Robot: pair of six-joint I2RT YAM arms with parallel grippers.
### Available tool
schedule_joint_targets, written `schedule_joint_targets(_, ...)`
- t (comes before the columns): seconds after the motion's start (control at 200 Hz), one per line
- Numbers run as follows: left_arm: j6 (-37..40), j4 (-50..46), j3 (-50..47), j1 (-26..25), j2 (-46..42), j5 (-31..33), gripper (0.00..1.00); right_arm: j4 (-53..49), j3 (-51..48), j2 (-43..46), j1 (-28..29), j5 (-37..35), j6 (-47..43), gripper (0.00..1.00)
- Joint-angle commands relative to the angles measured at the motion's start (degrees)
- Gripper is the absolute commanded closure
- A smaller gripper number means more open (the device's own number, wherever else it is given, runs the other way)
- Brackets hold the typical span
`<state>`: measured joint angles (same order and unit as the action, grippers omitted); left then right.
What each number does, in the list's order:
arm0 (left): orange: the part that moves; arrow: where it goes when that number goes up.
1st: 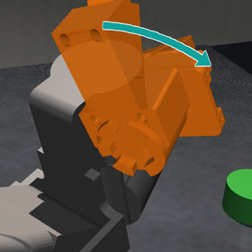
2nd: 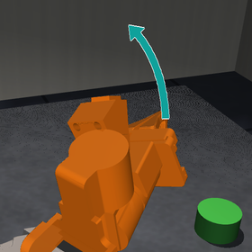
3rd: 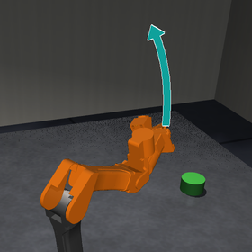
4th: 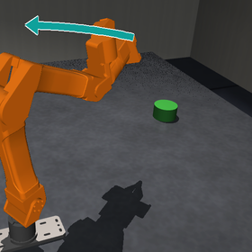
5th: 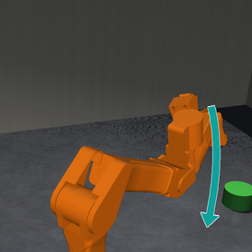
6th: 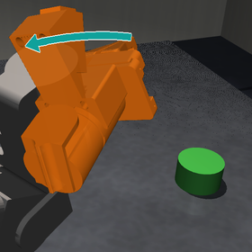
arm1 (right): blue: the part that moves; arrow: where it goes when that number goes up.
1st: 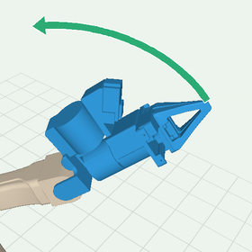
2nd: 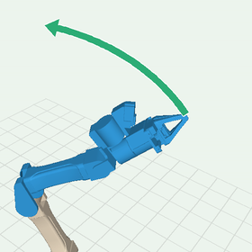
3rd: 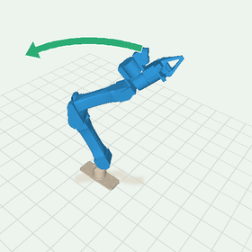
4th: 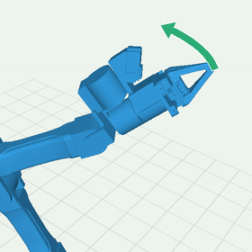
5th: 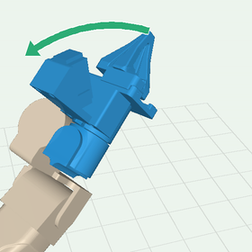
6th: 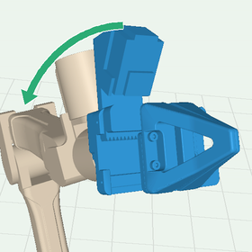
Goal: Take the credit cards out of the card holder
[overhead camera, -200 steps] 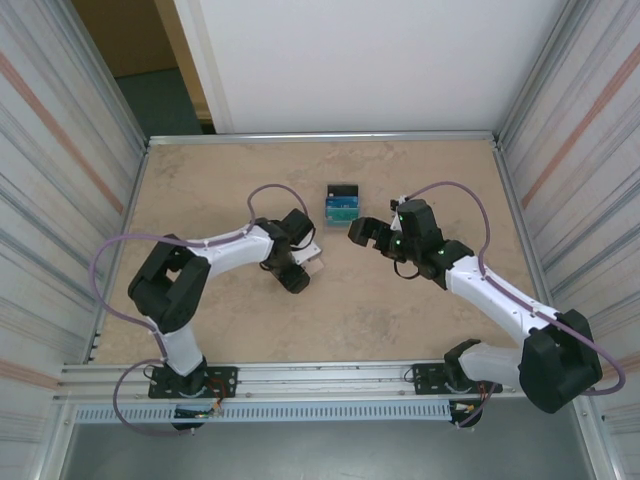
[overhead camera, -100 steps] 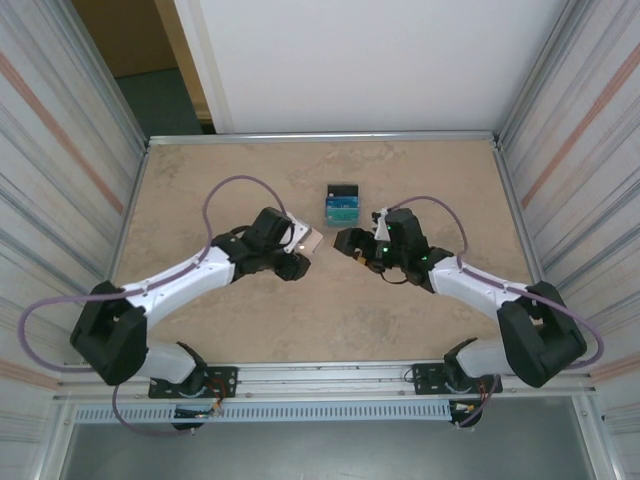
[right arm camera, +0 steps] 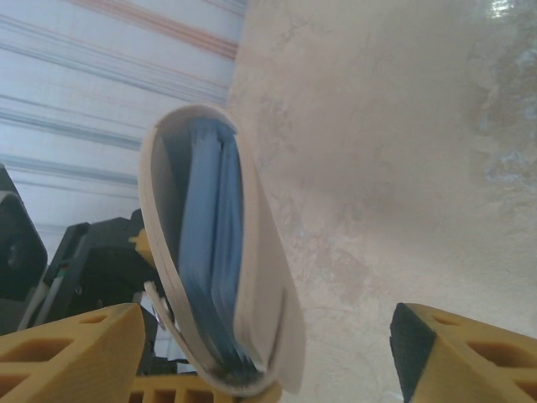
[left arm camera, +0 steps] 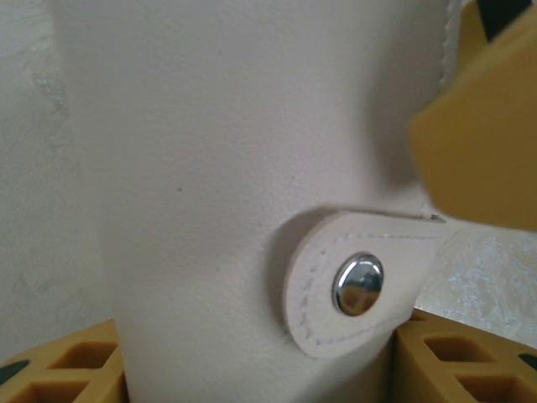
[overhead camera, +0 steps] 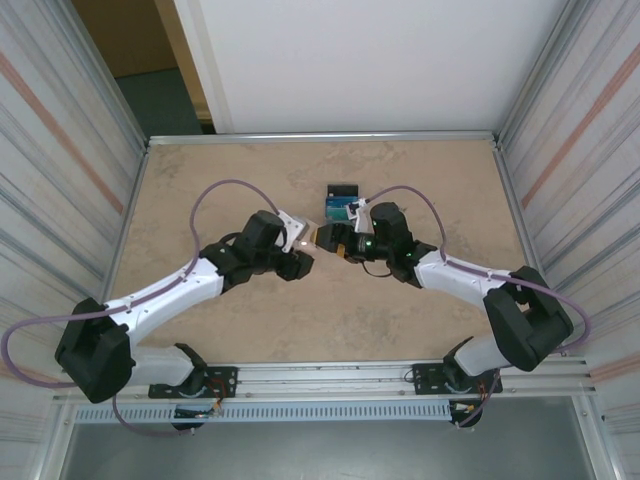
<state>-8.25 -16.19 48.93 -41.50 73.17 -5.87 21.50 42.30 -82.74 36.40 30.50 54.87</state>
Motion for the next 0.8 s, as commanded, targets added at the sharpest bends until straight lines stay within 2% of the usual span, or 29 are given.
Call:
schedule_joint_targets(0.0, 0.0, 2.3, 0.1, -1.2, -1.4, -2.6, 0.44, 1.5, 2.6, -0.8, 0.5, 0.6, -1.1, 0.28)
schedule_joint_targets(0.04, 0.3, 2.2, 0.2, -1.7, -1.4, -2.7, 0.44, 1.4, 3.1, -0.8, 0.5, 0.5, -1.4, 0.31)
schedule_joint_targets(0.135, 0.6, 1.9, 0.6, -2.6, -1.2, -2.7, 0.44, 1.5, 4.0, -1.1, 0.5, 0.2, -1.8, 0.46)
schedule_joint_targets(0.246, -0.5, 2.3, 0.5, -2.9, -1.4, -2.4, 0.41, 1.6, 4.5, -1.1, 0.5, -0.1, -1.9, 0.72)
schedule_joint_targets(0.286, -1.0, 2.6, 0.4, -2.9, -1.7, -2.4, 0.39, 1.5, 4.5, -1.0, 0.5, 0.0, -1.9, 0.77)
schedule_joint_targets(0.341, -1.9, 3.0, 0.2, -2.9, -2.5, -2.1, 0.29, 1.2, 4.4, -0.7, 0.3, 0.0, -2.0, 0.85)
schedule_joint_targets(0.396, -2.7, 3.4, 0.0, -2.9, -3.4, -1.8, 0.14, 0.4, 4.4, -0.1, 0.0, 0.2, -2.7, 0.9)
schedule_joint_targets(0.421, -2.9, 3.6, -0.1, -2.8, -4.1, -1.9, 0.06, -0.1, 4.4, 0.3, -0.3, 0.2, -3.0, 0.92)
schedule_joint_targets(0.456, -3.1, 3.9, -0.3, -2.9, -5.1, -2.1, 0.01, -0.9, 4.4, 1.0, -0.8, 0.1, -3.6, 0.94)
schedule_joint_targets(0.646, -5.2, 6.9, -3.3, -2.3, -13.0, -0.9, 0.01, -6.4, 4.7, 5.7, -3.7, 1.9, -9.5, 1.0)
schedule_joint_targets(0.792, -9.2, 11.2, -7.1, -0.4, -19.2, -2.3, 0.01, -13.0, 6.5, 9.6, -5.3, 6.1, -16.9, 1.0)
